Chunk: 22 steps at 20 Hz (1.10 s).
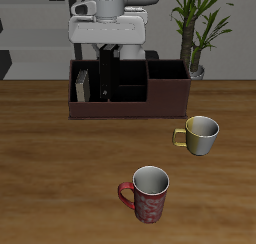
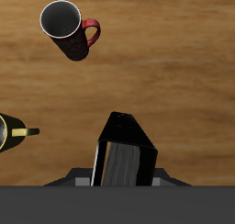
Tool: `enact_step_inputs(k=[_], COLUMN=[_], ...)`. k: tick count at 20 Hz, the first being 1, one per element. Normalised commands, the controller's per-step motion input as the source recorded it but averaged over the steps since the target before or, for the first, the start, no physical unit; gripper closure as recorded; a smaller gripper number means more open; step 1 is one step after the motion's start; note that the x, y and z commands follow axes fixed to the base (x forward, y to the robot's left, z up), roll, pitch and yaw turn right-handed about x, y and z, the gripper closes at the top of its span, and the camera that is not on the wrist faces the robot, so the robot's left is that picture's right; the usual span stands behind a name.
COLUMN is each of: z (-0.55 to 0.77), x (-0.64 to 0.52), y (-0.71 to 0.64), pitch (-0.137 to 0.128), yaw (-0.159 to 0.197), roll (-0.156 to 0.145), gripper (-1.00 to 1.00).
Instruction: Place the yellow book into the back desk caddy's left compartment and place the black book into the back desk caddy's right compartment
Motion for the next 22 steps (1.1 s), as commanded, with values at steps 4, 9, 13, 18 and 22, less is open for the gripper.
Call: enact_step_inputs(k=[4, 9, 13, 18, 22], z=[0.19, 0.11, 0.08, 0.05, 0.07], x=[-0.34, -0.35, -0.34, -0.2, -0.3], y=[0.25, 0.23, 0.19, 0.1, 0.19], pitch=[-0.053, -0.028, -0.015, 0.0, 0.011], yaw=[0.044, 0.024, 0.002, 0.003, -0.011], roll=[0.053, 0.034, 0.055, -0.007, 0.04], gripper=[1.0, 1.0, 1.0, 1.0, 1.0])
